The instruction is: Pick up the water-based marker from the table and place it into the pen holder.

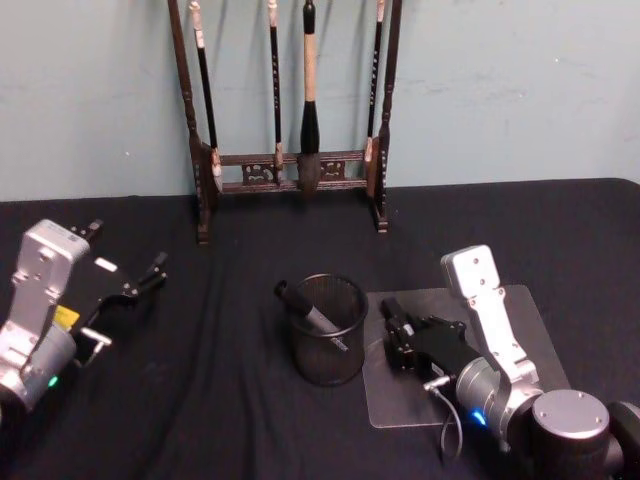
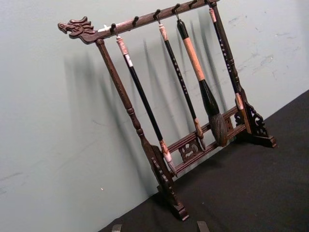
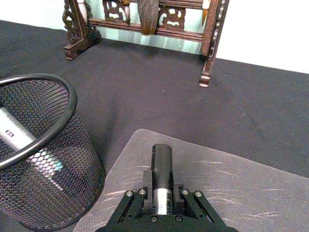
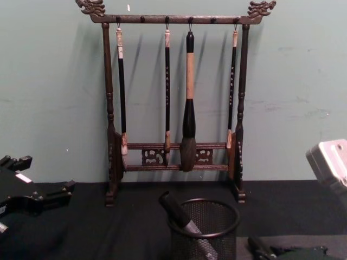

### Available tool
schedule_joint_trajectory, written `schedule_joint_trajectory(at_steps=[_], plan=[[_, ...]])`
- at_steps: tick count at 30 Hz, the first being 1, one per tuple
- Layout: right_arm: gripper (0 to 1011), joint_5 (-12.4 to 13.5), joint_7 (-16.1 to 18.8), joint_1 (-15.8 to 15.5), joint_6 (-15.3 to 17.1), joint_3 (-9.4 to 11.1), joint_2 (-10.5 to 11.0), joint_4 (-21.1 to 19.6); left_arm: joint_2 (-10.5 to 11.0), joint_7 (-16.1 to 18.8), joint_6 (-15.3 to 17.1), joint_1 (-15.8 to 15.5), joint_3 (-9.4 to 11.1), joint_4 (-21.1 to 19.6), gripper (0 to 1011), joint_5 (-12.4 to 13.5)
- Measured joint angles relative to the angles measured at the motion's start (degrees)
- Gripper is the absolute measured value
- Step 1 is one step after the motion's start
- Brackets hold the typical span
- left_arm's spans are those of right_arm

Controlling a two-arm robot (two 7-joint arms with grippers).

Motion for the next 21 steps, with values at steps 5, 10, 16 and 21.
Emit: schedule_joint_trajectory(at_steps=[5,10,16,21], plan=[[241,0.0,0.0,0.0,0.0,0.0,0.0,0.0,0.0,0.0,0.0,0.0,0.0,0.0,1009,0.0],[241,0.5,0.5,-0.3,-0.9,0.1,0.2,-0.2,0.0,0.0,0.0,0.0,0.0,0.0,1009,0.0],[241,0.9,0.5,-0.8,-4.8,0.2,0.5,-0.4,0.0,0.0,0.0,0.0,0.0,0.0,1009,0.0],[241,0.9,0.3,-1.1,-7.0,0.3,0.6,-0.6,0.0,0.0,0.0,0.0,0.0,0.0,1009,0.0]])
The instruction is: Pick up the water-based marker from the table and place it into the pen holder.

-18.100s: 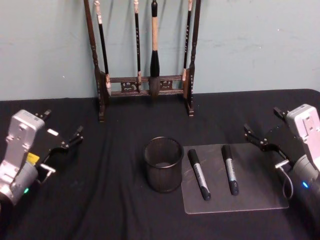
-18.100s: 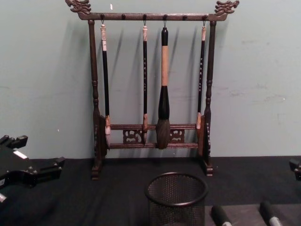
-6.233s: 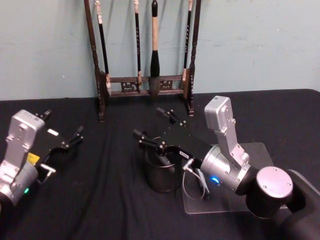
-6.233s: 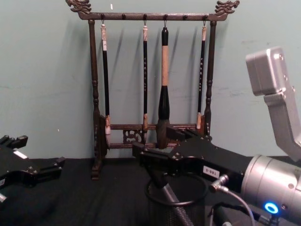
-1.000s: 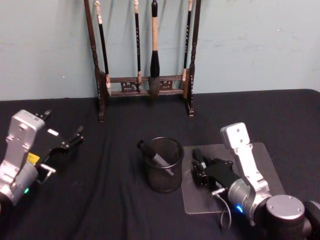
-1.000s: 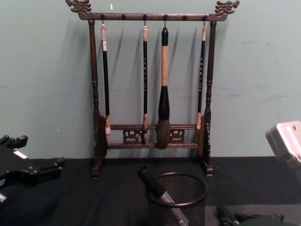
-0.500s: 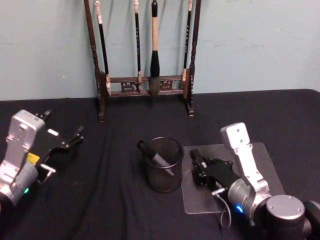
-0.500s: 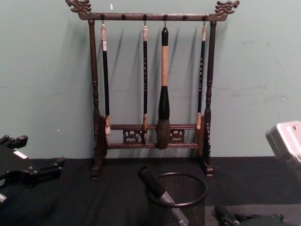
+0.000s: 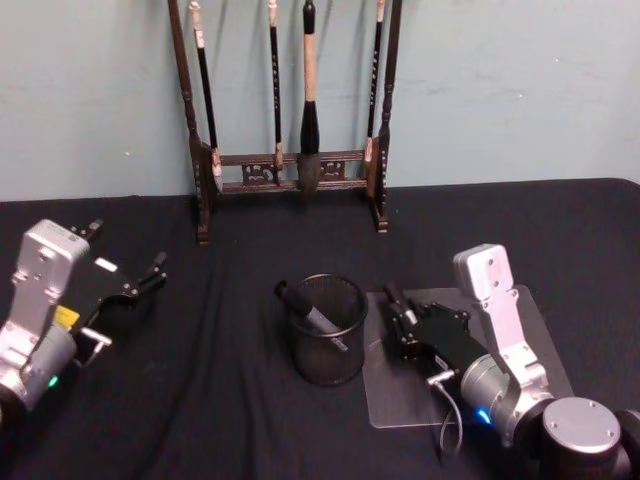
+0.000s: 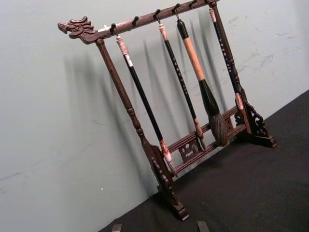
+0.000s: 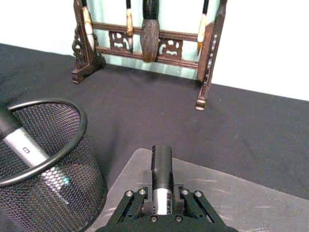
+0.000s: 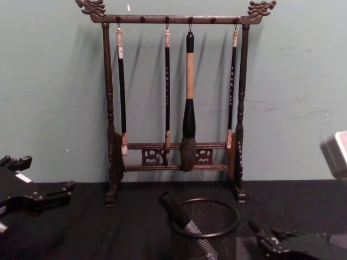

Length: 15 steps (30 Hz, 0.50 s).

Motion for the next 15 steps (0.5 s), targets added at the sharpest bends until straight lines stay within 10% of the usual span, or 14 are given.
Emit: schedule_joint_trajectory(at_steps=[15], plan=[[241,3.1,1.7,-1.2,-6.4,0.5,0.8,-1.3,0.0,0.0,0.0,0.0,0.0,0.0,1009,0.0]])
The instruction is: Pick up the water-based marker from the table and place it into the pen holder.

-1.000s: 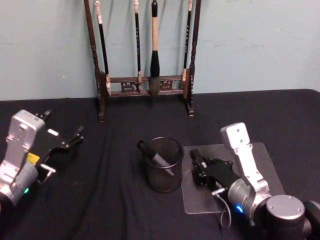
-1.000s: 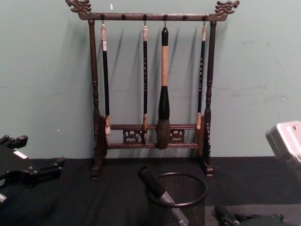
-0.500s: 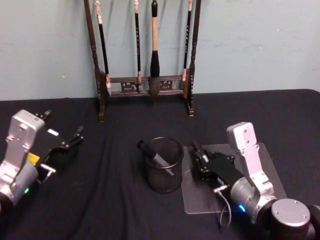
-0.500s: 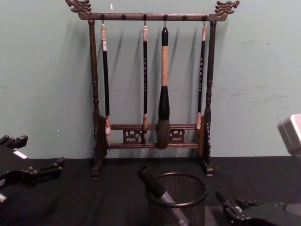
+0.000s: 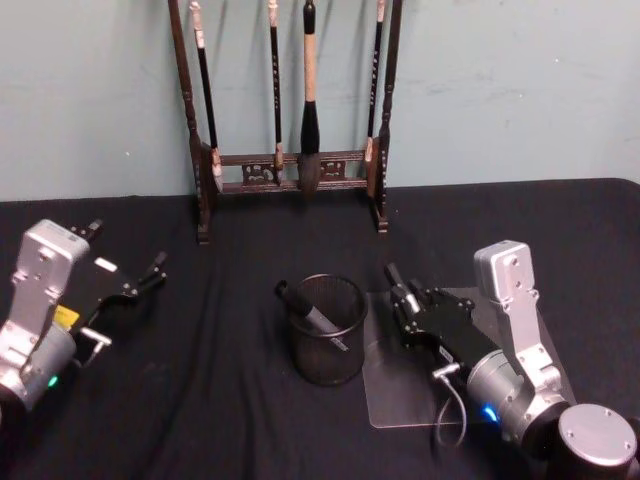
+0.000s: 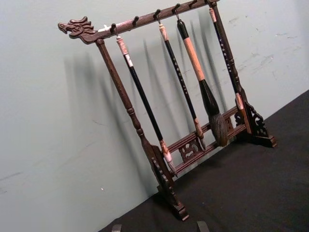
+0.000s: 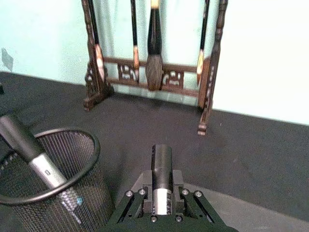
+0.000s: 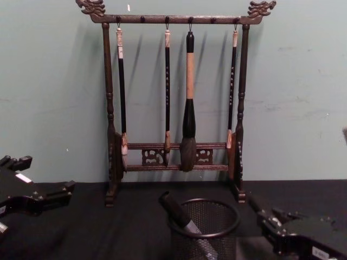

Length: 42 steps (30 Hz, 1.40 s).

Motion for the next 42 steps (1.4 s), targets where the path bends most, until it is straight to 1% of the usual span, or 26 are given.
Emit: schedule_joint_trajectory(at_steps=[1,2,5,6,12,17,25,30,31,34,39,42], plan=[[241,0.1,0.0,-0.1,-0.6,0.0,0.1,-0.1,0.0,0.0,0.0,0.0,0.0,0.0,1009,0.0],[241,0.2,0.0,-0.3,-2.0,0.0,0.2,-0.1,0.0,0.0,0.0,0.0,0.0,0.0,1009,0.0],[241,0.3,0.1,-0.5,-4.0,0.0,0.3,-0.1,0.0,0.0,0.0,0.0,0.0,0.0,1009,0.0],[241,0.3,0.1,-0.7,-5.2,0.0,0.4,-0.1,0.0,0.0,0.0,0.0,0.0,0.0,1009,0.0],[241,0.3,0.0,-0.7,-8.2,-0.1,0.7,0.1,0.0,0.0,0.0,0.0,0.0,0.0,1009,0.0],[241,0.1,-0.1,-0.8,-9.6,-0.1,0.8,-0.3,0.0,0.0,0.0,0.0,0.0,0.0,1009,0.0],[241,-0.8,-0.5,-0.6,-10.1,0.0,1.2,-1.4,0.0,0.0,0.0,0.0,0.0,0.0,1009,0.0],[241,-1.8,-0.9,0.1,-8.8,-0.1,1.4,-1.8,0.0,0.0,0.0,0.0,0.0,0.0,1009,0.0],[241,-2.0,-0.9,0.4,-8.1,-0.2,1.4,-1.8,0.0,0.0,0.0,0.0,0.0,0.0,1009,0.0],[241,-2.5,-0.9,1.2,-7.4,-0.6,1.3,-1.7,0.0,0.0,0.0,0.0,0.0,0.0,1009,0.0],[241,-3.0,-0.9,2.6,-7.1,-1.2,1.0,-0.9,0.0,0.0,0.0,0.0,0.0,0.0,1009,0.0],[241,-3.3,-0.9,4.0,-7.0,-1.6,0.5,0.2,0.0,0.0,0.0,0.0,0.0,0.0,1009,0.0]])
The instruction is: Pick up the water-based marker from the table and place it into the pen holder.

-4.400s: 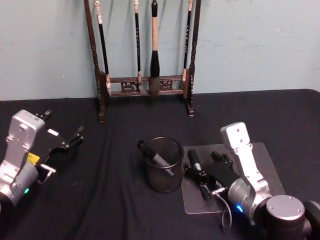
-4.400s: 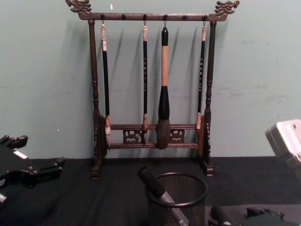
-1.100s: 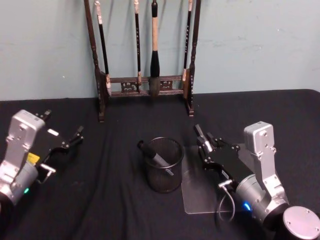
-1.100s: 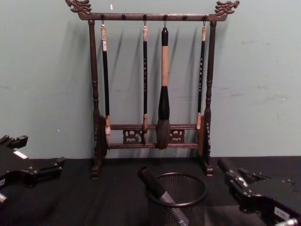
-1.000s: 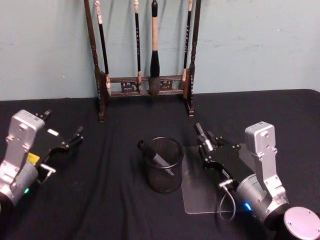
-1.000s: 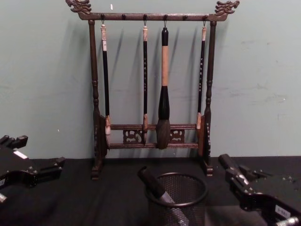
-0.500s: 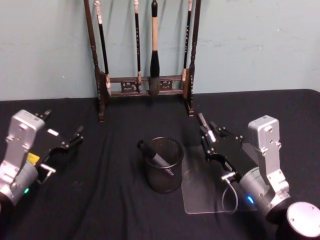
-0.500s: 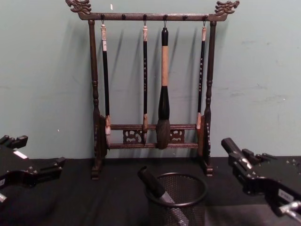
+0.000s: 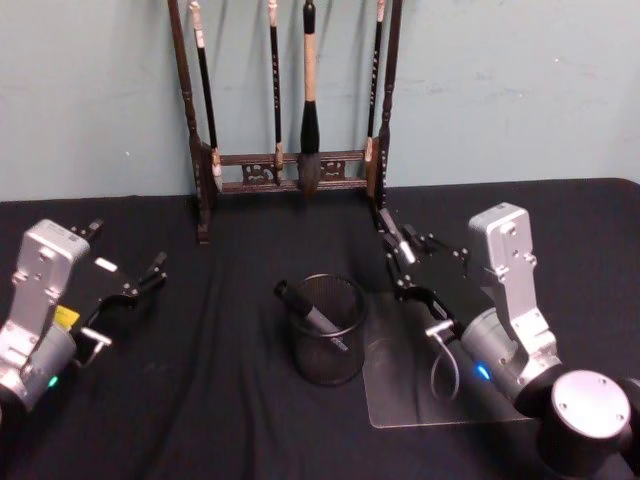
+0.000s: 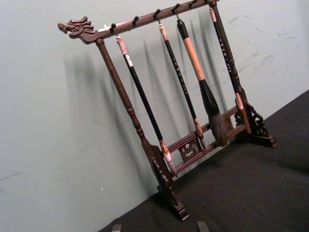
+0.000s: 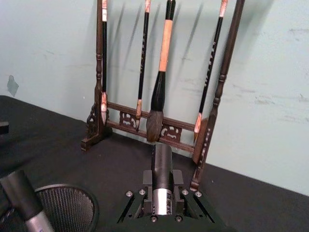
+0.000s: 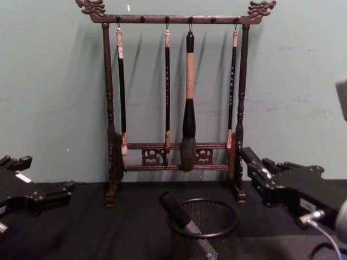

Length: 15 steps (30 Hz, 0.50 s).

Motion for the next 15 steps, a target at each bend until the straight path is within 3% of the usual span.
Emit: schedule_joint_trajectory(at_steps=[15], plan=[[241,0.0,1.8,3.5,-1.3,-2.3,-1.4,2.2,0.0,0.0,0.0,0.0,0.0,0.0,1009,0.0]])
